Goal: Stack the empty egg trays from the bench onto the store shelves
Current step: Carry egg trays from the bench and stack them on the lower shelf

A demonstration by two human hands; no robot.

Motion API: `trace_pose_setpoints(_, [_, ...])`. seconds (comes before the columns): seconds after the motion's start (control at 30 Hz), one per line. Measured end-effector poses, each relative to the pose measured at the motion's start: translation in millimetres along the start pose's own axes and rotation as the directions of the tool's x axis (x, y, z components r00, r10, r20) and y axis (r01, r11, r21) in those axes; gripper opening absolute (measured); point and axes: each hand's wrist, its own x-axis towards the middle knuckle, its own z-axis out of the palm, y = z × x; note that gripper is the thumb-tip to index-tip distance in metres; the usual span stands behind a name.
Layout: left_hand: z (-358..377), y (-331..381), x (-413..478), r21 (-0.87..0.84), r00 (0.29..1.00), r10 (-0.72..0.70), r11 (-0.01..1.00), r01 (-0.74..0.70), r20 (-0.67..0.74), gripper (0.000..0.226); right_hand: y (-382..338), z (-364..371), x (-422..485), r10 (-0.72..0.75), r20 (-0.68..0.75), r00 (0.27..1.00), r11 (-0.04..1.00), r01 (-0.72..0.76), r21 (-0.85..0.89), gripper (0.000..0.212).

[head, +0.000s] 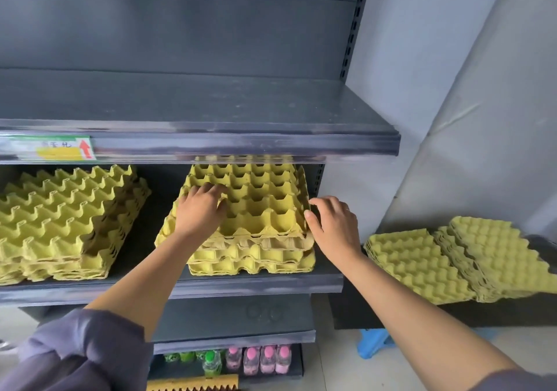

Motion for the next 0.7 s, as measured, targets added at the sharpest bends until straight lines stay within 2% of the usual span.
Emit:
trace_pose_setpoints(0.13, [6,40,3,0.022,0.992,0.122,0.992,-0.123,0.015,0.033,35,-16,-1,-0.063,-0.057,0.996,0.99,0.056,-0.127,0.026])
trace_pose_setpoints(0.37, [20,114,4,0.035,0.972,0.234,0.972,-0.233,-0.016,0.027,105,-44,-7,-0.113,-0.151,0.982,0.977,0.082,-0.198,0.024])
trace_pose_setpoints(0.57, [46,232,-1,0.035,0.906,0.412,0.911,-0.411,-0.095,0.02,205,-87,-26,-0.071,-0.155,0.985,0.974,0.034,-0.226,0.023])
trace_pose_setpoints(0.7, [75,319,-8,0.021,0.846,0.526,0.85,-0.526,-0.084,0.034,286,-121,-49,-0.006,-0.14,0.99,0.97,-0.028,-0.243,0.025])
